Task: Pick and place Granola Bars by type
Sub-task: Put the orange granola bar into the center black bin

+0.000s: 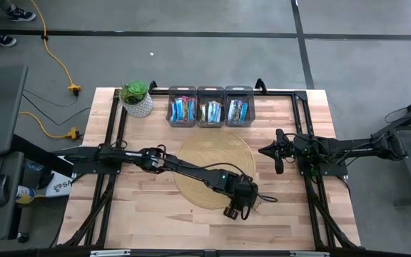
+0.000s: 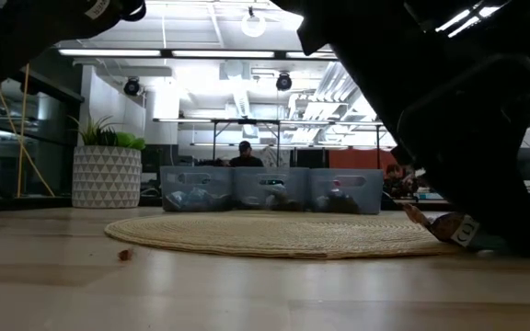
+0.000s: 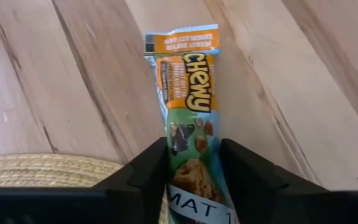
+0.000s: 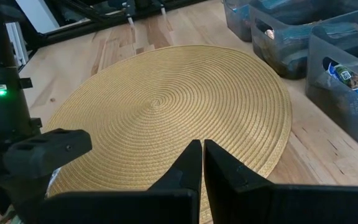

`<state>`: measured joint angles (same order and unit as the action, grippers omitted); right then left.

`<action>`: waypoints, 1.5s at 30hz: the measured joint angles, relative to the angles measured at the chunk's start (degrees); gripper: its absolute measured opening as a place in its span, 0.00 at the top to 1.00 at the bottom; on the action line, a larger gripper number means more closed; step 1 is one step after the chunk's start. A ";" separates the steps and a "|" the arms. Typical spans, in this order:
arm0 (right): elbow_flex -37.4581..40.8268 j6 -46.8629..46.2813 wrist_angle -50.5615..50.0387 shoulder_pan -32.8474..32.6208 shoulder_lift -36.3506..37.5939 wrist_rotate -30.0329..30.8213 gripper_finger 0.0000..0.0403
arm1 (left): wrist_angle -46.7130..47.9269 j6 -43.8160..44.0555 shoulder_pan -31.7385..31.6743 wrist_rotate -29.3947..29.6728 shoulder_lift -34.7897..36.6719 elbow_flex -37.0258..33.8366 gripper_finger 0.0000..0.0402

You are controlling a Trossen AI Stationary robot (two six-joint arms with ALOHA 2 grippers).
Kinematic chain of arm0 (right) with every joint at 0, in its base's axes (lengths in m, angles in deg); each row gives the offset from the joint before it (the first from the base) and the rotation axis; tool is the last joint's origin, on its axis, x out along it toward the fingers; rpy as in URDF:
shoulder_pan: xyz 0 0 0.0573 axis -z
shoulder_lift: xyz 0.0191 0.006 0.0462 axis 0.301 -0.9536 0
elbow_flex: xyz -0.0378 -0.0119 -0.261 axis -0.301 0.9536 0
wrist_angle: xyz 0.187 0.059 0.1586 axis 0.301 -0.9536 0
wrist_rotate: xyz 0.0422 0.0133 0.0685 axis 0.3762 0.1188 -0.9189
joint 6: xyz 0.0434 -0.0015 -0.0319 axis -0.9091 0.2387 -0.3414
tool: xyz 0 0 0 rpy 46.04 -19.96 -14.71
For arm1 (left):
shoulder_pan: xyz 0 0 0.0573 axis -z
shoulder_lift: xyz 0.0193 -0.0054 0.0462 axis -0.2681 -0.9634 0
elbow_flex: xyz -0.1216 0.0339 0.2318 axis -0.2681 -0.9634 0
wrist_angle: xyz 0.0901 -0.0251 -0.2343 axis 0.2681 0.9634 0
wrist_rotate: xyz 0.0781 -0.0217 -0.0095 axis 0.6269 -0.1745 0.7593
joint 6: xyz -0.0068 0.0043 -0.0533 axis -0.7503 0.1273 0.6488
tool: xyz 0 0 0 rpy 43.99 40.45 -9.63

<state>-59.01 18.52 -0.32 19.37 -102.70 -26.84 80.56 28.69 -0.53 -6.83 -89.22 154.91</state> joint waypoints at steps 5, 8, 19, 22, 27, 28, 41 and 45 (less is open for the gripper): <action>0.00 -0.02 0.00 0.00 -0.02 0.00 1.00 | -0.20 0.92 0.04 -0.20 -0.11 0.07 0.77; 0.00 0.00 0.00 0.00 -0.02 0.00 1.00 | -0.34 2.94 0.02 -0.16 -0.13 0.07 0.83; 0.00 0.00 0.00 -0.02 -0.01 0.01 1.00 | -5.74 8.33 -1.82 7.35 6.24 -0.33 0.87; 0.00 -0.02 -0.01 0.00 0.00 0.00 1.00 | -7.59 9.24 -2.74 8.20 10.53 0.02 0.87; 0.00 -0.01 -0.03 -0.01 0.00 0.02 1.00 | -7.24 8.24 -3.50 7.09 16.64 -0.22 0.87; 0.00 0.00 -0.04 0.00 0.00 0.00 1.00 | -8.94 7.64 -3.50 6.79 17.95 -0.20 0.87; 0.00 -0.02 0.00 0.00 0.00 0.02 1.00 | -8.96 6.59 -3.30 5.53 31.30 0.02 0.87; 0.00 -0.01 0.01 -0.02 0.00 0.02 1.00 | -9.48 5.89 -3.31 10.35 33.10 -0.04 0.87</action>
<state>-59.01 18.51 -0.31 19.34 -102.70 -26.82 71.08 34.58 -3.84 3.51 -56.12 154.87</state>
